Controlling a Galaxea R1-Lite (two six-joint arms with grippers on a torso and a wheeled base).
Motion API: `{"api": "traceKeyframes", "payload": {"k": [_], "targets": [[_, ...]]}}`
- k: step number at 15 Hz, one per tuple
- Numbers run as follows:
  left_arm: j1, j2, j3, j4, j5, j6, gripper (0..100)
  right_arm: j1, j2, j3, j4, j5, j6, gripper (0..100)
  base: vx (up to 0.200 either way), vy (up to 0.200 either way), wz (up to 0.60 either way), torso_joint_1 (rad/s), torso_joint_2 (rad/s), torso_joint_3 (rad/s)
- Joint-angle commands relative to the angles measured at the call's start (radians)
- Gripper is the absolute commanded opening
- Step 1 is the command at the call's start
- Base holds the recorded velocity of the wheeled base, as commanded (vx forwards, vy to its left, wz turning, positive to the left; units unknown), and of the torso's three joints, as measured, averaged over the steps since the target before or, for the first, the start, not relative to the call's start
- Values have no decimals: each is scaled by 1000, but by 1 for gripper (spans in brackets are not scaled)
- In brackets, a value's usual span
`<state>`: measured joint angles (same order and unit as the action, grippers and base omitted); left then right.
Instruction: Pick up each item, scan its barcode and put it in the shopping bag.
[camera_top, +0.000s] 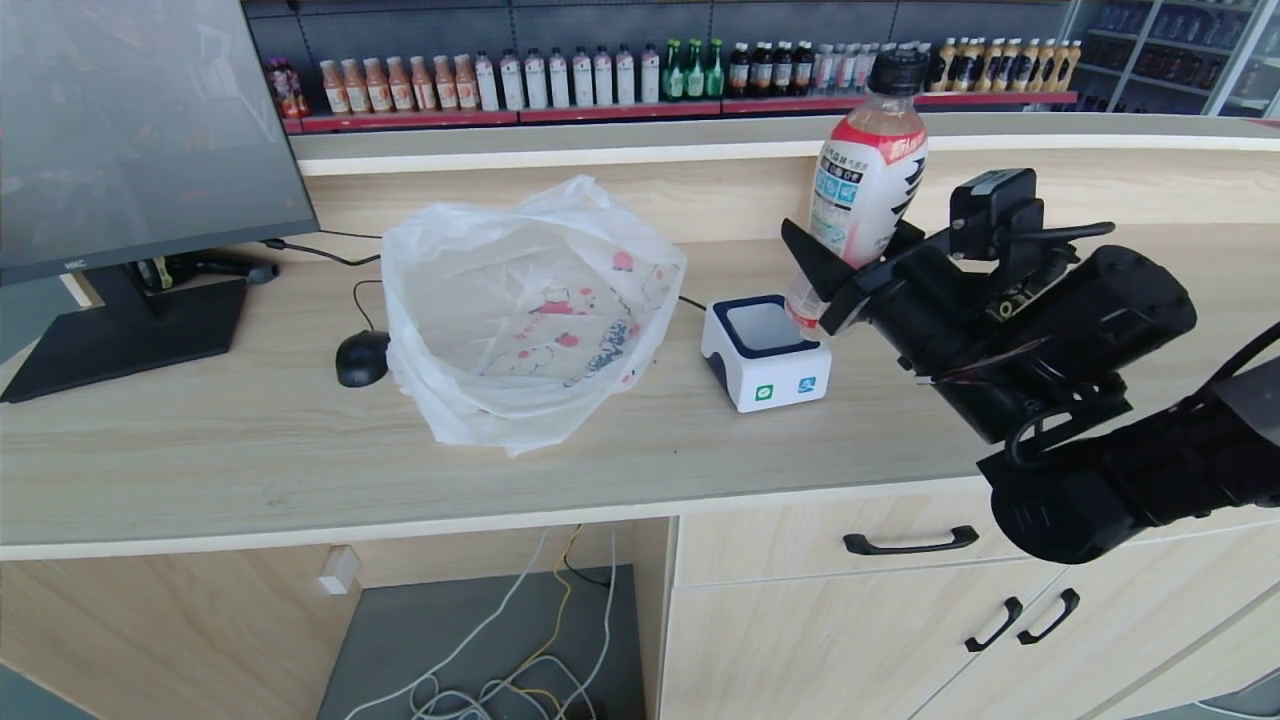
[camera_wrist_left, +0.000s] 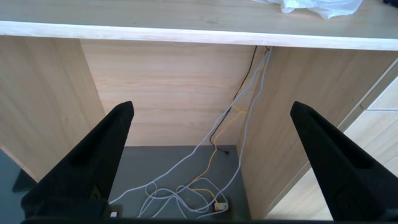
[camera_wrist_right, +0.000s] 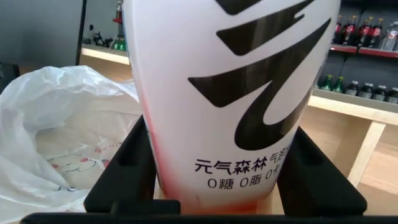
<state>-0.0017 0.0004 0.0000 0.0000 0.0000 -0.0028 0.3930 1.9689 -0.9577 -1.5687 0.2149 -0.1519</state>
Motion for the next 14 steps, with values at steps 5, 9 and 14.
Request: {"api": "traceKeyframes", "payload": {"k": [5, 9, 14], "targets": [[0, 0, 0, 0, 0, 0, 100, -23, -84, 106, -2, -34, 17, 0, 0, 0, 0, 0, 0, 0], [0, 0, 0, 0, 0, 0, 100, 9, -94, 131, -2, -246, 164, 0, 0, 0, 0, 0, 0, 0], [0, 0, 0, 0, 0, 0, 100, 7, -85, 77, -2, -249, 167, 0, 0, 0, 0, 0, 0, 0]]}}
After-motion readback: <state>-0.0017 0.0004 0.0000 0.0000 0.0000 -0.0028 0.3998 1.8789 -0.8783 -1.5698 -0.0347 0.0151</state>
